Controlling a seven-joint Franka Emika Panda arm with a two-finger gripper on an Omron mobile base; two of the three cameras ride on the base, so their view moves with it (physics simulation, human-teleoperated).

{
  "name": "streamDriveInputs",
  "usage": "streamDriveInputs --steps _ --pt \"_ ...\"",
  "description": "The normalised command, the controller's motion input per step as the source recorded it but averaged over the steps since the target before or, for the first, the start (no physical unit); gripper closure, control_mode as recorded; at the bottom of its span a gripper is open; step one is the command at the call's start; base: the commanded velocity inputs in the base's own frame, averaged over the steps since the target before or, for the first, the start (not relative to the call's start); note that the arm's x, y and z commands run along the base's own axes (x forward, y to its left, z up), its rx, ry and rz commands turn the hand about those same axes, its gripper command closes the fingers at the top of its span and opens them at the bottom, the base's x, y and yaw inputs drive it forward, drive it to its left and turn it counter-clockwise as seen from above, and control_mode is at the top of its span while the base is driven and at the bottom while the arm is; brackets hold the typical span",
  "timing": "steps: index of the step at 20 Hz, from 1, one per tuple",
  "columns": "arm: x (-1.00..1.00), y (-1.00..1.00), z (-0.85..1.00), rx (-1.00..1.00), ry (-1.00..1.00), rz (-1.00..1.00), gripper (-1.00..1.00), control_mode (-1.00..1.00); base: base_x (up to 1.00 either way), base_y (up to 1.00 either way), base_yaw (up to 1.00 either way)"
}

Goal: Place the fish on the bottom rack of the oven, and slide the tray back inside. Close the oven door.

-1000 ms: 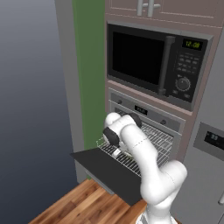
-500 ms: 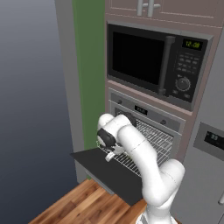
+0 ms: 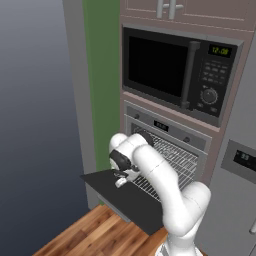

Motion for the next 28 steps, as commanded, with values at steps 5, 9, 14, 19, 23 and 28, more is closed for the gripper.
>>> streamDriveInputs --steps 5,9,14,19,23,28 --pt "0.06 0.05 -0.26 0.00 0.03 0.00 -1.00 -1.00 0.00 0.00 0.00" --pt "0.06 0.01 -0.27 0.00 0.02 0.01 -1.00 -1.00 0.00 0.00 0.00" --pt "-0.04 0.00 0.20 -0.05 -0.02 0.00 -1.00 -1.00 0.00 0.00 0.00" --pt "-0.14 0.00 0.18 0.01 0.00 -0.16 -1.00 -1.00 0.00 0.00 0.00" --pt "-0.24 0.00 0.05 0.14 0.00 -0.46 -1.00 -1.00 0.00 0.00 0.00" --pt "-0.31 0.00 0.00 0.19 0.00 -0.61 -1.00 -1.00 0.00 0.00 0.00"
